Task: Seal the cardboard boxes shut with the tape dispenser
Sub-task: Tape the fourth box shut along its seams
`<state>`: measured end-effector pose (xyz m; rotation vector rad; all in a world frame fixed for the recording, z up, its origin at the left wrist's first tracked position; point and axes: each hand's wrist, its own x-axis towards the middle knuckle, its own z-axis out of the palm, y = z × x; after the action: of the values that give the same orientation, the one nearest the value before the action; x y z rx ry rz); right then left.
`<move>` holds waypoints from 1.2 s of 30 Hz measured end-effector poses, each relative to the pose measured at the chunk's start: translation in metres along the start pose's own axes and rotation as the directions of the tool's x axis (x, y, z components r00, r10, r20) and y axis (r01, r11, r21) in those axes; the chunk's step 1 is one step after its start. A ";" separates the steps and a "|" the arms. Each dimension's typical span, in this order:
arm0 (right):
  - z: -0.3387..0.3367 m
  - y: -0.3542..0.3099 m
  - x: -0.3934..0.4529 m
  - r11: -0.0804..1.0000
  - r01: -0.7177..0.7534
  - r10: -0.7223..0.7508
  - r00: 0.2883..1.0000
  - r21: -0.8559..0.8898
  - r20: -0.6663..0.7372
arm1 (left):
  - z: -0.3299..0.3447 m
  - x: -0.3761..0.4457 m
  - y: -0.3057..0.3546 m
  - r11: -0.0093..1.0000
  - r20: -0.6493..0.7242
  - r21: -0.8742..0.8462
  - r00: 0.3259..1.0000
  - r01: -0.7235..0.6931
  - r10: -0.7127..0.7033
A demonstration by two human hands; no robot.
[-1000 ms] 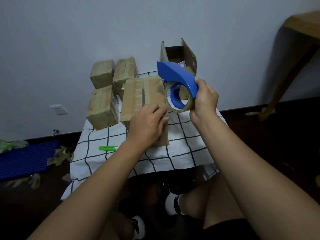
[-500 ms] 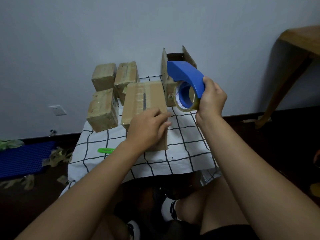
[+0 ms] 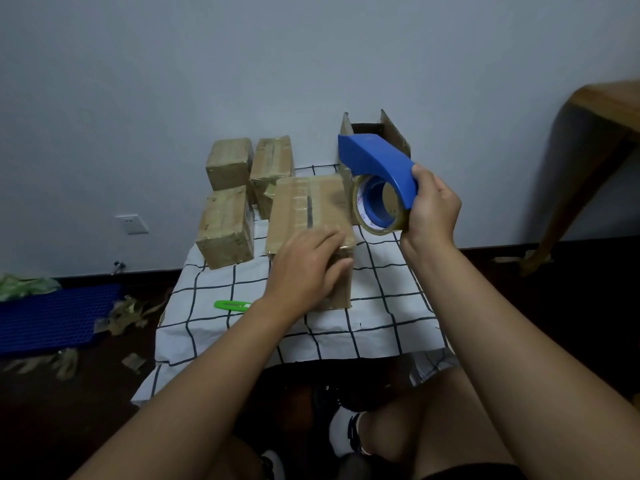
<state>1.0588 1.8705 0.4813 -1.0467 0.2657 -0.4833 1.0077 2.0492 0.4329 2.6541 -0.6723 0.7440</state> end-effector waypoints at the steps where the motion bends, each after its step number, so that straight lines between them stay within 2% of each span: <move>1: 0.002 0.001 -0.002 1.000 -0.002 0.002 1.000 0.002 0.007 | 0.000 -0.003 -0.004 0.999 -0.030 0.019 0.999 0.041 -0.041; 4: 0.006 0.003 -0.006 1.000 -0.012 0.012 1.000 0.009 0.023 | 0.001 -0.009 -0.017 0.991 -0.085 0.014 0.988 0.132 -0.131; 7: 0.010 0.008 -0.009 1.000 -0.012 0.013 0.999 -0.018 0.033 | 0.002 -0.006 -0.022 0.992 -0.107 -0.017 0.986 0.127 -0.128; 16: 0.022 0.019 -0.014 0.999 -0.012 0.015 0.998 -0.052 0.059 | -0.003 -0.015 -0.031 0.987 -0.011 -0.111 0.993 0.115 -0.117; 18: 0.023 0.024 -0.015 0.997 -0.016 0.022 0.997 -0.081 0.071 | -0.003 -0.021 -0.037 0.981 -0.078 -0.091 0.981 0.172 -0.180; 21: 0.023 0.028 -0.018 0.986 0.053 -0.031 0.990 -0.156 0.138 | 0.000 -0.027 -0.043 0.961 -0.169 -0.146 0.952 0.233 -0.256; 23: 0.024 0.029 -0.018 0.970 0.106 -0.065 0.980 -0.217 0.187 | 0.000 -0.024 -0.043 0.960 -0.161 -0.155 0.953 0.232 -0.256; 29: 0.022 0.028 -0.019 0.952 0.135 -0.082 0.978 -0.275 0.194 | -0.003 -0.021 -0.046 0.968 -0.064 -0.128 0.972 0.216 -0.225; 36: 0.023 0.028 -0.021 0.951 0.142 -0.093 0.978 -0.273 0.187 | 0.000 -0.019 -0.040 0.970 -0.100 -0.111 0.968 0.218 -0.229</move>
<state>1.0580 1.9097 0.4671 -1.3847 0.1205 -0.4673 1.0134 2.0893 0.4155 2.5214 -0.3616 0.7670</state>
